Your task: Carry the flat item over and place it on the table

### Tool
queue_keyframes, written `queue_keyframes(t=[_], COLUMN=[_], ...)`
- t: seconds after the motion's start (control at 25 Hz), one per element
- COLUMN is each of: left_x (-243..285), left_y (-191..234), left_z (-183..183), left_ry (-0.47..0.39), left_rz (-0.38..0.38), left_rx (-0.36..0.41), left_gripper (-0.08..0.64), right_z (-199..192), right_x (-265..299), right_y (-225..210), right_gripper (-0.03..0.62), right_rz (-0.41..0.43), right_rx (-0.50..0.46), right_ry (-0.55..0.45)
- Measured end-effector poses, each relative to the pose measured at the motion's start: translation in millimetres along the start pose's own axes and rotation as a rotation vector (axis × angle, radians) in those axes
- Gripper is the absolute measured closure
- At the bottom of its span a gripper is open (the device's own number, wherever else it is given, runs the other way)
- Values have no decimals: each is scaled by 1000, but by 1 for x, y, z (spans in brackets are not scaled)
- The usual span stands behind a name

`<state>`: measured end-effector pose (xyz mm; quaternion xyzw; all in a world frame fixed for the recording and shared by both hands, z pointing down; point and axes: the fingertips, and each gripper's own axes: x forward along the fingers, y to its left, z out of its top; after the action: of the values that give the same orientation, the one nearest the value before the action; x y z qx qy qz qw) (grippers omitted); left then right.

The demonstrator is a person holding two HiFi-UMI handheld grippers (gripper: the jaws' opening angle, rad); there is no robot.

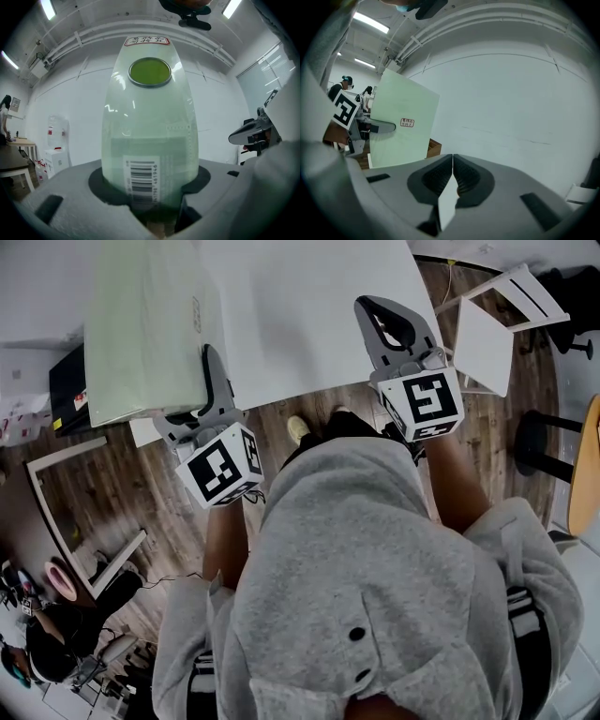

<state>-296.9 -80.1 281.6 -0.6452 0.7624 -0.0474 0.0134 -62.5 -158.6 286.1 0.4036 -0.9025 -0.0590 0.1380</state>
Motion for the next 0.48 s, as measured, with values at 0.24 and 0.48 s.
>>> queue_keyframes(t=[0.24, 0.48], left_x=[9, 27], left_y=[-6, -6], left_z=[0, 0], left_ry=[-4, -9], left_rz=[-7, 5], left_rx=[5, 13], left_gripper=[282, 282], right_z=[1, 2], right_x=[0, 15], right_y=[-13, -29], right_gripper=[565, 565], right_rz=[-19, -26], right_rx=[-7, -5], right_ry=[-12, -36])
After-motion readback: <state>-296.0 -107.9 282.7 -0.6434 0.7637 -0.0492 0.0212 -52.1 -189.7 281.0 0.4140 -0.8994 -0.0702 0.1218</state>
